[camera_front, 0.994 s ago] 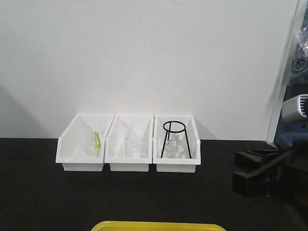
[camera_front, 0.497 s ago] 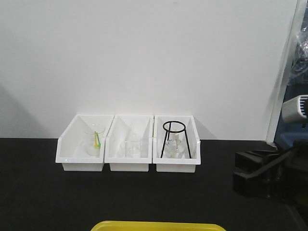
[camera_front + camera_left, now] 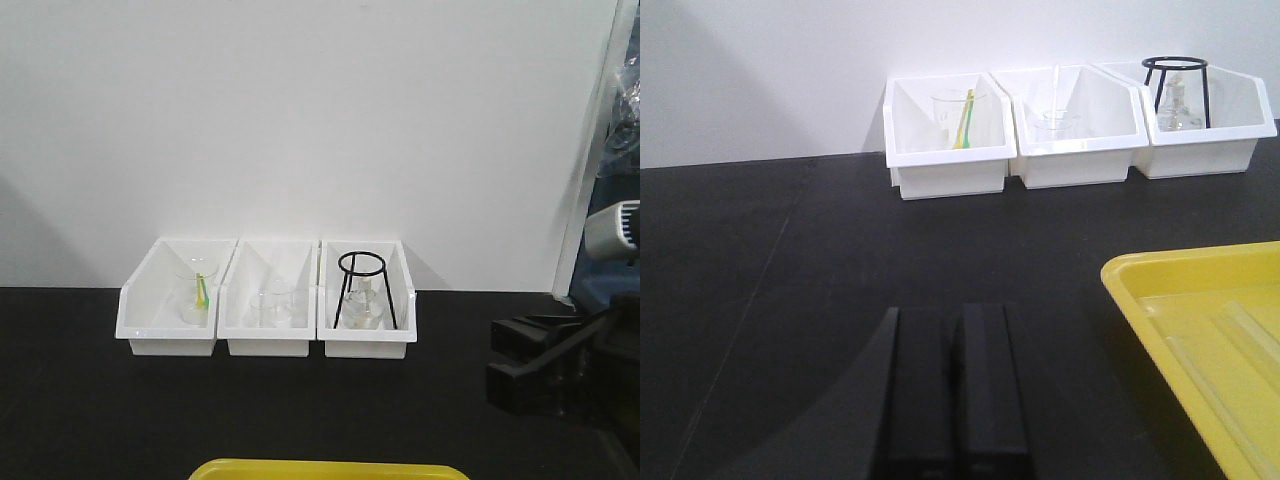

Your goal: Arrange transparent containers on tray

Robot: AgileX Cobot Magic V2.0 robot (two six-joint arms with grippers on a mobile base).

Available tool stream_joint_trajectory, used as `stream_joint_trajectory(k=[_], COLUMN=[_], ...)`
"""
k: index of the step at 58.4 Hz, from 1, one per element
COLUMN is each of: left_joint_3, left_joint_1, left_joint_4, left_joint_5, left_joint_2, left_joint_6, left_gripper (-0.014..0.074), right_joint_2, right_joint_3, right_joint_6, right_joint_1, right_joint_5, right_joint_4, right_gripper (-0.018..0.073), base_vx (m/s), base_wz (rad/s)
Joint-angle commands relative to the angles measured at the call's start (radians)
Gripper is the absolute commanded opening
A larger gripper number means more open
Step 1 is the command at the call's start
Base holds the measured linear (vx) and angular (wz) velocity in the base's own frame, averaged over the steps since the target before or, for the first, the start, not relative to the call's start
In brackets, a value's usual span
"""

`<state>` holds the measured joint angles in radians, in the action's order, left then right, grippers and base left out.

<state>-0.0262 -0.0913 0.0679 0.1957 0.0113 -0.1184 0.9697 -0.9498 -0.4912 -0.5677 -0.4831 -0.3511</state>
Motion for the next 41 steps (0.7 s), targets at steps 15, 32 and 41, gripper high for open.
stream_joint_trajectory(k=[15, 32, 41], left_joint_3=[-0.030, -0.030, -0.030], left_joint_1=[0.004, 0.004, 0.004], left_joint_4=[-0.007, -0.007, -0.007], left_joint_5=[-0.075, -0.075, -0.072], left_joint_2=[0.002, 0.002, 0.004], left_joint_6=[-0.002, -0.002, -0.002], left_gripper=[-0.0006, -0.0006, -0.0006], right_joint_2=[-0.392, -0.887, -0.985], right_joint_3=[0.316, 0.726, 0.902], right_joint_6=[0.448, 0.491, 0.463], right_joint_1=[0.365, 0.608, 0.593], right_joint_5=[0.168, 0.200, 0.278], right_joint_4=[0.239, 0.243, 0.243], right_gripper=[0.0054, 0.0054, 0.0054], base_vx=[0.00, 0.00, 0.00], base_wz=[0.00, 0.00, 0.00])
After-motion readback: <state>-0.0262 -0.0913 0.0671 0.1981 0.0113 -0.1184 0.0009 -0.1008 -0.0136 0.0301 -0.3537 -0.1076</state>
